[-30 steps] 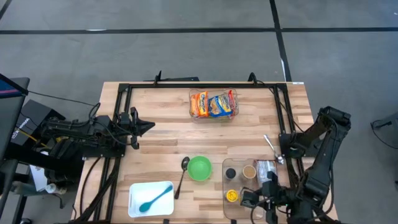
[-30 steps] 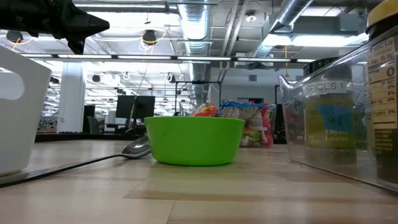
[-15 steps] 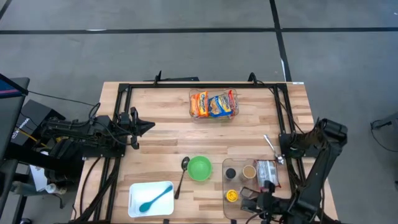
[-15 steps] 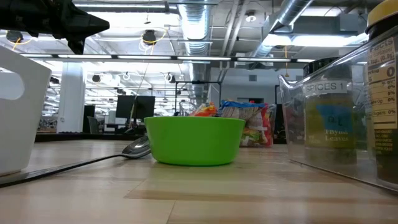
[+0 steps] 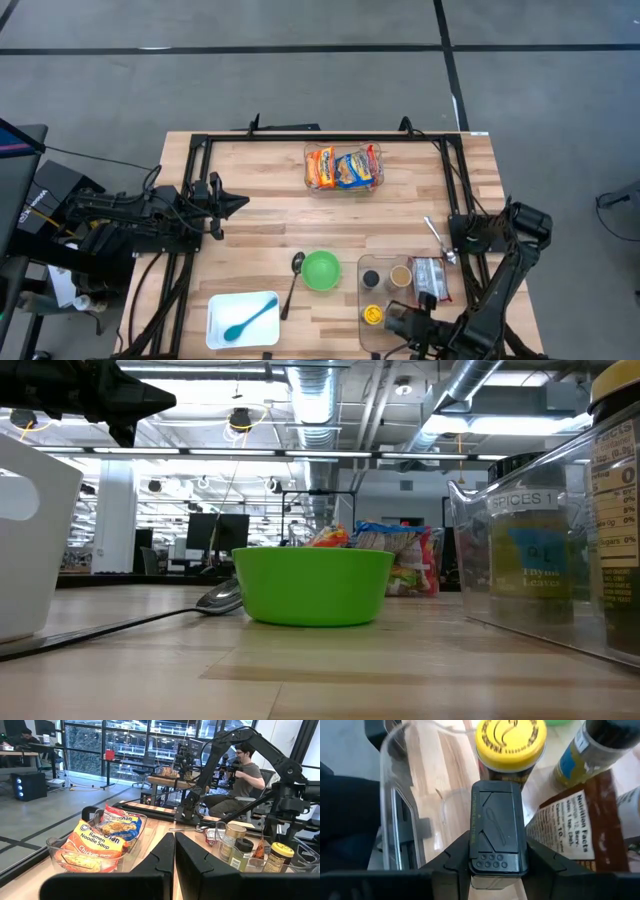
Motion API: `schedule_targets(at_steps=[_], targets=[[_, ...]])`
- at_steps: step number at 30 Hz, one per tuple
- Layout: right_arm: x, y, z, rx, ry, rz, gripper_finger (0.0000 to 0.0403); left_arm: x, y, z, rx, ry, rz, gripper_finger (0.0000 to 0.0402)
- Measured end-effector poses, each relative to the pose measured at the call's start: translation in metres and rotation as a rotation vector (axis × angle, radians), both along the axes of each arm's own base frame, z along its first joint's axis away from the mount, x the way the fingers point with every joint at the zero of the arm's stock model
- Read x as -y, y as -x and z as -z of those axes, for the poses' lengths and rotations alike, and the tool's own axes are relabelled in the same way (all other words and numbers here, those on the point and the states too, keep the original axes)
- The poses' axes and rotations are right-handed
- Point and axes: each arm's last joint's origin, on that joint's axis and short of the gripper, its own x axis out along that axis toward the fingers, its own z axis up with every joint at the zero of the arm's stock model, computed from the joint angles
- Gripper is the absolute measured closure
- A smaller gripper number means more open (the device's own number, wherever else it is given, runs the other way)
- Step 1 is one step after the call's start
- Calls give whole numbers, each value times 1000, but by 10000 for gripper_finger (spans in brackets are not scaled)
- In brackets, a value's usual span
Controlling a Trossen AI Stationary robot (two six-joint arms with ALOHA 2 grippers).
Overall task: Pick & Place Food Item
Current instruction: Put the red seasoning into the bottom transparent bin
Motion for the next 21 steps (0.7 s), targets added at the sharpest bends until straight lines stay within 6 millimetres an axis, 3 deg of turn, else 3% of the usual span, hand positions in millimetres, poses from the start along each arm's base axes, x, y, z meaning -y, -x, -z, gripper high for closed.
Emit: schedule_targets(at_steps=[21], targets=[[3,-5,1,-52,-28,9,264,0,0,0,0,0,0,394]])
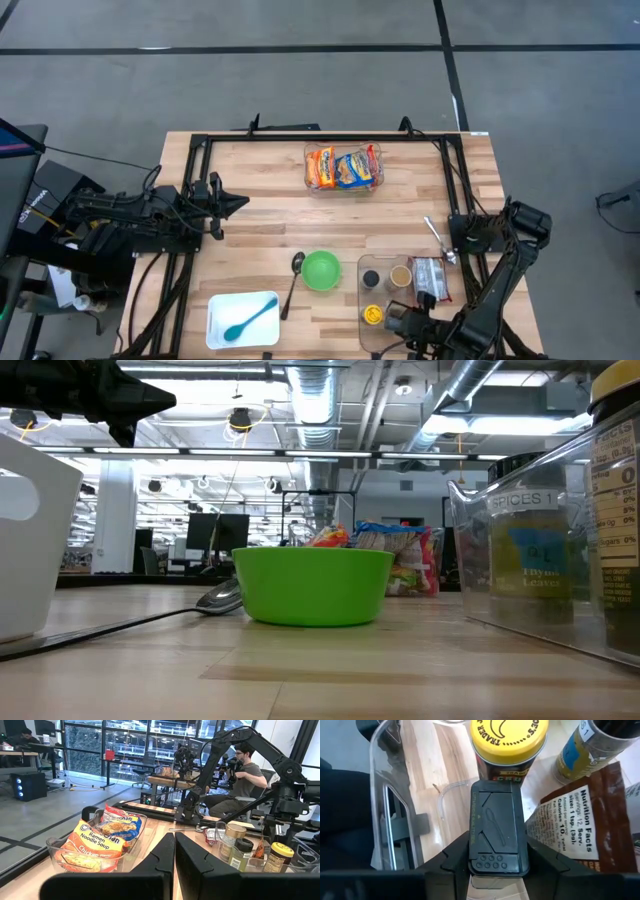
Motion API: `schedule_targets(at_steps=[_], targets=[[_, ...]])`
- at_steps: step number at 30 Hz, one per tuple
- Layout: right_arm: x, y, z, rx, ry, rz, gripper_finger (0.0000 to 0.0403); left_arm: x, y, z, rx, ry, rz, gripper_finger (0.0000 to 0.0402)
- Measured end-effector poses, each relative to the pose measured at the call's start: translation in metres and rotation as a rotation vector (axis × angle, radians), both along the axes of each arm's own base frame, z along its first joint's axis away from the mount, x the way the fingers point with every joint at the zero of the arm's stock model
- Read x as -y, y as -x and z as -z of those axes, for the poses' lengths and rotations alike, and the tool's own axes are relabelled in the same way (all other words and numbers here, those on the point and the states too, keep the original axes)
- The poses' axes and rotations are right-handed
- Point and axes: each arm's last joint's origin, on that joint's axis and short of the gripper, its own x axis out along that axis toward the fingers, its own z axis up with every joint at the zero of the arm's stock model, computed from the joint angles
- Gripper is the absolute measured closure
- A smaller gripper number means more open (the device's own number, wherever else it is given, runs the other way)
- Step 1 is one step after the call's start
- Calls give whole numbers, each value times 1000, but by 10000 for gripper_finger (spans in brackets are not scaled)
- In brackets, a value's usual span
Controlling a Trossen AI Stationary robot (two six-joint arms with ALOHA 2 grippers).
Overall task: Pick & Place Food Item
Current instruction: Put the red seasoning into the bottom transparent bin
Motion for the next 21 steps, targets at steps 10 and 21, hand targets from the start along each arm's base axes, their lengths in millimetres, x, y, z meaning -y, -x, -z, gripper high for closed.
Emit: schedule_targets(at_steps=[10,21], targets=[[-1,0,0,10,-35,34,246,0,0,0,0,0,0,394],[0,0,0,6,-28,34,226,0,0,0,0,0,0,394]])
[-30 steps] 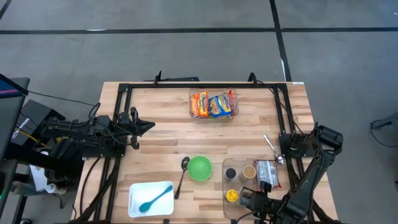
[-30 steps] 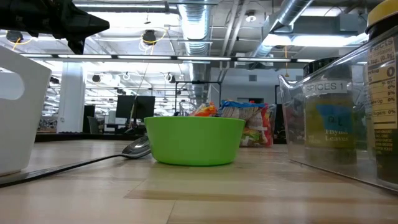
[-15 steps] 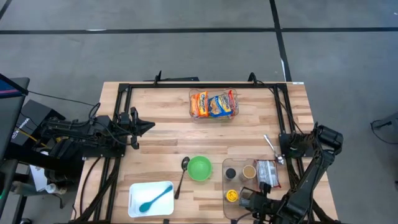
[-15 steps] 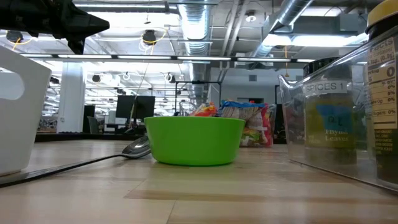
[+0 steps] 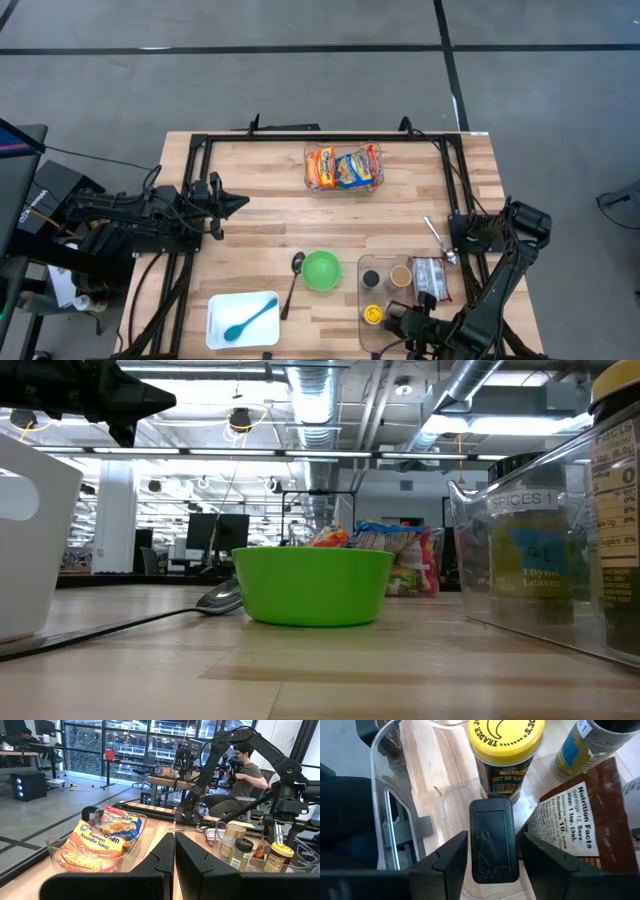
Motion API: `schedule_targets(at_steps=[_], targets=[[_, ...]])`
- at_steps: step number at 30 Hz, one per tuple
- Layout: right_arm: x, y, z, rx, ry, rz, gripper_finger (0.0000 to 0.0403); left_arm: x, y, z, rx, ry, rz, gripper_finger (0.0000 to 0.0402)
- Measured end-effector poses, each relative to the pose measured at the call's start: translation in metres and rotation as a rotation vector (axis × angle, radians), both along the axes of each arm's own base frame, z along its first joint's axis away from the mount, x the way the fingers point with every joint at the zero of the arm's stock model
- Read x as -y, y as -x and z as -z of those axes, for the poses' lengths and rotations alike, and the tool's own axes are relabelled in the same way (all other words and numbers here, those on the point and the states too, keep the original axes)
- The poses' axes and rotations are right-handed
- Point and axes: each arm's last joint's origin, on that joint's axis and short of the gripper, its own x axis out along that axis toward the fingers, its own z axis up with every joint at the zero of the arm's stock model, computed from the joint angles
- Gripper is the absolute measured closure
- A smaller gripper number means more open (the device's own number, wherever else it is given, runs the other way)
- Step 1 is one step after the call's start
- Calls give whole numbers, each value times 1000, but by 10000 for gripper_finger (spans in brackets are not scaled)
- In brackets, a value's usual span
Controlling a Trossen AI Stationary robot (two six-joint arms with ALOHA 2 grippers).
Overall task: Pick & Place Food Item
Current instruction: Put the red seasoning into the bottom transparent bin, then put the red noodle pack into the top transparent bin
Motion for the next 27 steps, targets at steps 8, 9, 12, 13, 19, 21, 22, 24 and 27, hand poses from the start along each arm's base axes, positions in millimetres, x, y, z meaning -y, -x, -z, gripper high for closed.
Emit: schedule_targets(at_steps=[8,9,12,13,19,21,22,24,27], targets=[[1,1,0,-7,16,-3,228,0,0,0,0,0,0,394],[1,1,-1,-7,15,-5,229,0,0,0,0,0,0,394],[1,1,-5,0,4,-6,230,0,0,0,0,0,0,394],[1,1,-7,2,3,-8,231,0,0,0,0,0,0,394],[-3,-2,-24,9,22,-54,232,0,0,0,0,0,0,394],[-4,-2,-30,7,29,-57,233,0,0,0,0,0,0,394],[-4,-2,-33,10,35,-56,233,0,0,0,0,0,0,394],[-5,-3,-40,27,53,-60,233,0,0,0,0,0,0,394],[-5,-6,-51,57,108,-90,234,0,0,0,0,0,1,394]])
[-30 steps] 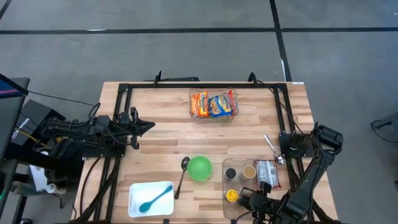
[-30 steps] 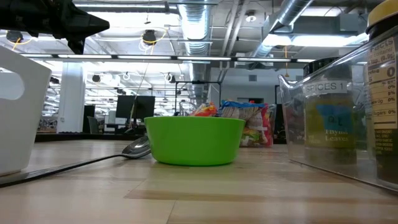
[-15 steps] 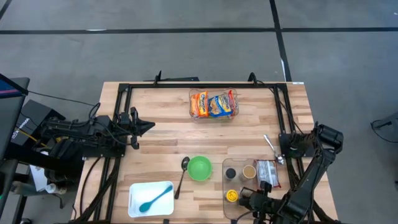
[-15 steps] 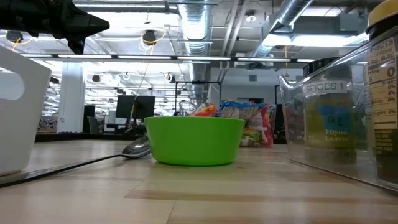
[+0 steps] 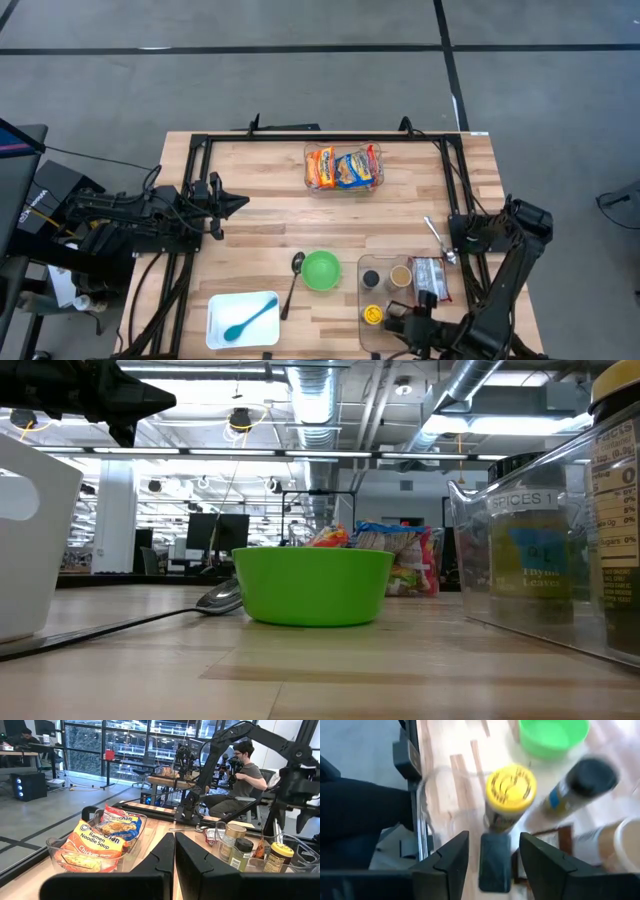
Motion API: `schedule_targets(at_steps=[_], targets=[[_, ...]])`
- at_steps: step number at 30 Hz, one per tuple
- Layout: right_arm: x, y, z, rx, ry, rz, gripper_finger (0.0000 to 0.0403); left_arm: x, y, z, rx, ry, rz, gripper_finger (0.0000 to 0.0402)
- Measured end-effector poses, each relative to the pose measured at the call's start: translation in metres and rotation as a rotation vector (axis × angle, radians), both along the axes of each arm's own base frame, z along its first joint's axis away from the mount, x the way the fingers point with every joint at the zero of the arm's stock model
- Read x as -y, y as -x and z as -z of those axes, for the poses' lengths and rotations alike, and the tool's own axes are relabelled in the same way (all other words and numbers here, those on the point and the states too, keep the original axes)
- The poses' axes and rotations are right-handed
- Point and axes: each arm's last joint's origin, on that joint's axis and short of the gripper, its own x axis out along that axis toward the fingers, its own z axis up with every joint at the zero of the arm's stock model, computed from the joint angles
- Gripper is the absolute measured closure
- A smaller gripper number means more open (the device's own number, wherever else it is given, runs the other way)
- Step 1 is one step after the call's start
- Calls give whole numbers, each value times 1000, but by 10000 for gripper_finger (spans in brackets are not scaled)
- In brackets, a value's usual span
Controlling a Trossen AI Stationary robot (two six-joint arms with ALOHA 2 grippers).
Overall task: Pick & Place Food Item
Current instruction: Put the red noodle pack into the top transparent bin
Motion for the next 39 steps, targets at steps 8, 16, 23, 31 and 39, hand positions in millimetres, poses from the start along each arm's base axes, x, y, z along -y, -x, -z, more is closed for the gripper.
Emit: schedule_targets(at_steps=[8,16,23,31,39], targets=[[4,-14,-37,121,184,-68,263,0,0,0,0,0,0,394],[12,-41,-60,178,322,-157,318,0,0,0,0,0,0,394],[27,-64,-61,188,297,-84,371,0,0,0,0,0,-1,394],[51,-99,-63,146,279,-117,396,0,0,0,0,0,0,394],[87,-146,-69,115,144,-318,400,0,0,0,0,0,-1,394]])
